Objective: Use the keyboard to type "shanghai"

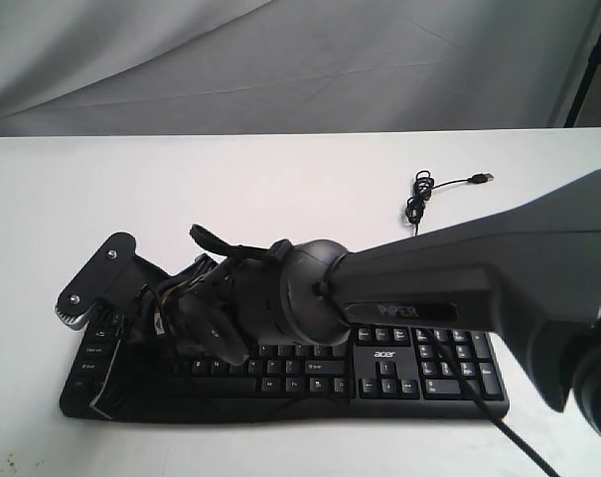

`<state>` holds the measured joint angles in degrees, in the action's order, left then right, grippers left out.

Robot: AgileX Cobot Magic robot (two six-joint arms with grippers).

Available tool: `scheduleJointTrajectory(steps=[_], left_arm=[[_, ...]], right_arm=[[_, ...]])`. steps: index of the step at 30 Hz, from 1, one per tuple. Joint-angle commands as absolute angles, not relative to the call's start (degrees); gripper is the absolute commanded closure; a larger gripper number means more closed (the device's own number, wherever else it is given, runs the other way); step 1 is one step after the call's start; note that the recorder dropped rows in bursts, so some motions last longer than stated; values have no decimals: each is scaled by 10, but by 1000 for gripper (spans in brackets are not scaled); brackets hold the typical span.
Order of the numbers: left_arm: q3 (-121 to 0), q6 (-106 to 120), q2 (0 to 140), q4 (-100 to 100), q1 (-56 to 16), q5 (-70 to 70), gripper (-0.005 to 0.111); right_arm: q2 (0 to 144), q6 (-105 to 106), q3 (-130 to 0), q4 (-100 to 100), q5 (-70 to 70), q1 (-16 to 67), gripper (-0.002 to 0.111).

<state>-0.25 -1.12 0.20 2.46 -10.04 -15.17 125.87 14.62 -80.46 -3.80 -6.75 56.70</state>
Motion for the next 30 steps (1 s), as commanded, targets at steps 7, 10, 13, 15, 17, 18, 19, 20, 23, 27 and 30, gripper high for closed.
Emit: scheduleJointTrajectory(steps=[7,10,13,15,17,18,19,20,23,27,30], left_arm=[[0,-13,0,27,-102,-148,107],[0,-13,0,27,-102,-148,107],[0,-13,0,27,-102,-148,107],[0,-13,0,27,-102,-148,107],[0,-13,0,27,-102,-148,107],[0,-13,0,27,-102,-148,107],[0,-13,0,27,-102,-148,107],[0,-13,0,27,-102,-148,107],[0,-13,0,27,-102,-148,107],[0,-13,0,27,-102,-148,107],[0,-13,0,27,-102,-148,107]], right_arm=[[1262,150,-807,-30,-69,566,108],[1266,150,-807,-30,-71,566,108],[1266,150,-807,-27,-71,566,108],[1266,150,-807,-22,-73,566,108],[1266,150,-807,-20,-79,566,108],[1266,150,-807,-20,-80,566,108],[1266,150,-807,-20,-81,566,108],[1266,150,-807,-20,-81,566,108],[1266,150,-807,-15,-81,566,108],[1266,151,-807,0,-80,566,108],[1264,151,-807,0,-76,566,108]])
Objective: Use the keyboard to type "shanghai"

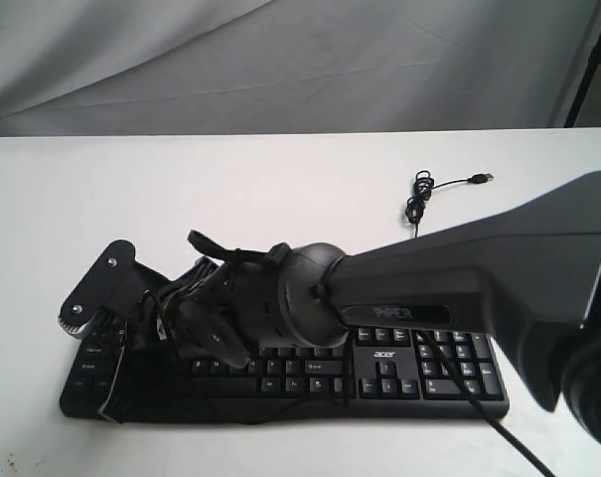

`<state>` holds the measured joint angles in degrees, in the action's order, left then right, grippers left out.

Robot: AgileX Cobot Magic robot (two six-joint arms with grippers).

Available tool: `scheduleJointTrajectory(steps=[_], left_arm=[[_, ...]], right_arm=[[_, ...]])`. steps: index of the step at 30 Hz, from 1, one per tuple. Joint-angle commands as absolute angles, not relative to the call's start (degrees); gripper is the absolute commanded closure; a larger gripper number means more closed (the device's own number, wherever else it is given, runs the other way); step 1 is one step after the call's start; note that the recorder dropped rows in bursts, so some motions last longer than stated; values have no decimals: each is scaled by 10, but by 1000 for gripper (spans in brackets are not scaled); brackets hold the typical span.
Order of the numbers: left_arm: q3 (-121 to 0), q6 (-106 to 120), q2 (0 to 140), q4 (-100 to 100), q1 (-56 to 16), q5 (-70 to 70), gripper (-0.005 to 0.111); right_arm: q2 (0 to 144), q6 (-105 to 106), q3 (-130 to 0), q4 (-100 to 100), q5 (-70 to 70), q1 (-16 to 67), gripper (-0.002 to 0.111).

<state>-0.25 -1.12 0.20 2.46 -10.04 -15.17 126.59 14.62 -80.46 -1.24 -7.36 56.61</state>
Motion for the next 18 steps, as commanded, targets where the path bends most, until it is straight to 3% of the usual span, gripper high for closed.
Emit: scheduleJointTrajectory(steps=[1,11,18], left_arm=[[0,-13,0,27,-102,-148,107],[0,-13,0,27,-102,-148,107],[0,-13,0,27,-102,-148,107]], right_arm=[[1261,151,-807,0,-76,566,108],[1192,136,-797,14,-110,552,108],[1092,110,-674,5,-110,527,108]])
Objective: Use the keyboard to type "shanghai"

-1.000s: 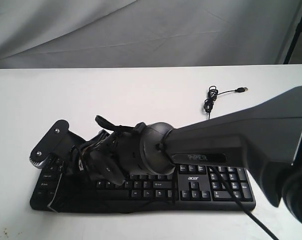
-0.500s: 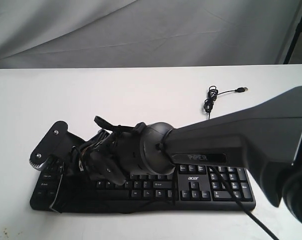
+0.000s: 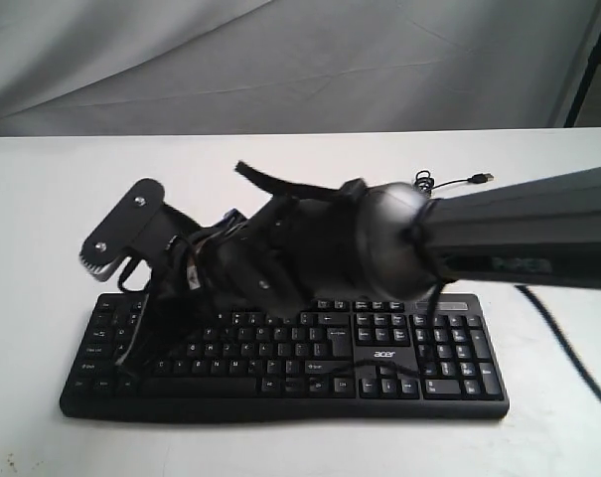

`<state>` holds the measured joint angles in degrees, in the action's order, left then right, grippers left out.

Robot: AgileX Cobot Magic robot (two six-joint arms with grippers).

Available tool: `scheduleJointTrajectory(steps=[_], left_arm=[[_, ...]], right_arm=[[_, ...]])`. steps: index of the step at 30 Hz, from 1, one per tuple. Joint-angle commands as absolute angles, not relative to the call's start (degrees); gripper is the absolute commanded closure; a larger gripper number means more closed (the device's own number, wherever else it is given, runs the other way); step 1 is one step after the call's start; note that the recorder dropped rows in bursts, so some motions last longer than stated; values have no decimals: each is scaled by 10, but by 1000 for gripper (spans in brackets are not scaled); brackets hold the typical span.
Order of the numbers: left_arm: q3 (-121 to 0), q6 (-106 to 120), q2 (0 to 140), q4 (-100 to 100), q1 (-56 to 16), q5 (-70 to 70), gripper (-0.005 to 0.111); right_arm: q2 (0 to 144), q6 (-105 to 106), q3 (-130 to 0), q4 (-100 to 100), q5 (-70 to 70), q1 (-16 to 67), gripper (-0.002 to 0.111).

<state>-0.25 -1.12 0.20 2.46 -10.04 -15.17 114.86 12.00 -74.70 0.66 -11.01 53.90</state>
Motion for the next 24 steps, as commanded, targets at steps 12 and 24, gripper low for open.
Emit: scheduleJointTrajectory(steps=[12,24], left_arm=[[0,-13,0,27,-102,-148,107],[0,-13,0,27,-102,-148,107]], right_arm=[[1124,110,-605,0,4,527,108],[1149,112,-605,0,31,527,108]])
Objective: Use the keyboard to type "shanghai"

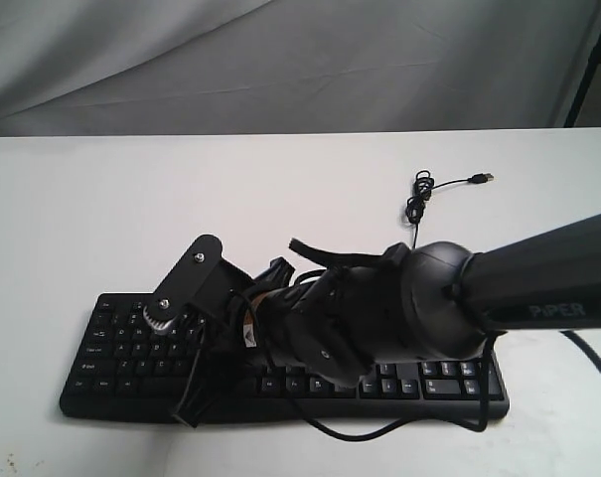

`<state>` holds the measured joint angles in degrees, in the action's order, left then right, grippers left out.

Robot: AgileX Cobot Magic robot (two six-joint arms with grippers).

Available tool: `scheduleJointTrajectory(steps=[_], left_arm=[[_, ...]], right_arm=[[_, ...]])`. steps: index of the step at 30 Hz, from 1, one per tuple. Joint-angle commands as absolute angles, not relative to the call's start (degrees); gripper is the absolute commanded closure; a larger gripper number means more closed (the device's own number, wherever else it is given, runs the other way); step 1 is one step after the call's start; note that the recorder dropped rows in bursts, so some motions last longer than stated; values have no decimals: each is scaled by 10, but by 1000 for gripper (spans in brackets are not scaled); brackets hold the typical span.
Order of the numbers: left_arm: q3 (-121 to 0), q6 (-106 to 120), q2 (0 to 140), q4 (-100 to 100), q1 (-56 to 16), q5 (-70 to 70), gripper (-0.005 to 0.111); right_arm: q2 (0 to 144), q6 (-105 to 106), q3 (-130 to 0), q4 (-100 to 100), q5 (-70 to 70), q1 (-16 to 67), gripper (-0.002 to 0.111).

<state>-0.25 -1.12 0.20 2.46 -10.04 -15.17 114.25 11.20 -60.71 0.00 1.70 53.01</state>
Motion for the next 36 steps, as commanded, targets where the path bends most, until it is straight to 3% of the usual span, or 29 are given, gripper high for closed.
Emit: scheduleJointTrajectory(steps=[1,36], left_arm=[[0,-13,0,27,-102,-148,107],[0,-13,0,27,-102,-148,107]], right_arm=[[1153,112,-605,0,31,527,108],[1148,113,-621,0,-5,526,108]])
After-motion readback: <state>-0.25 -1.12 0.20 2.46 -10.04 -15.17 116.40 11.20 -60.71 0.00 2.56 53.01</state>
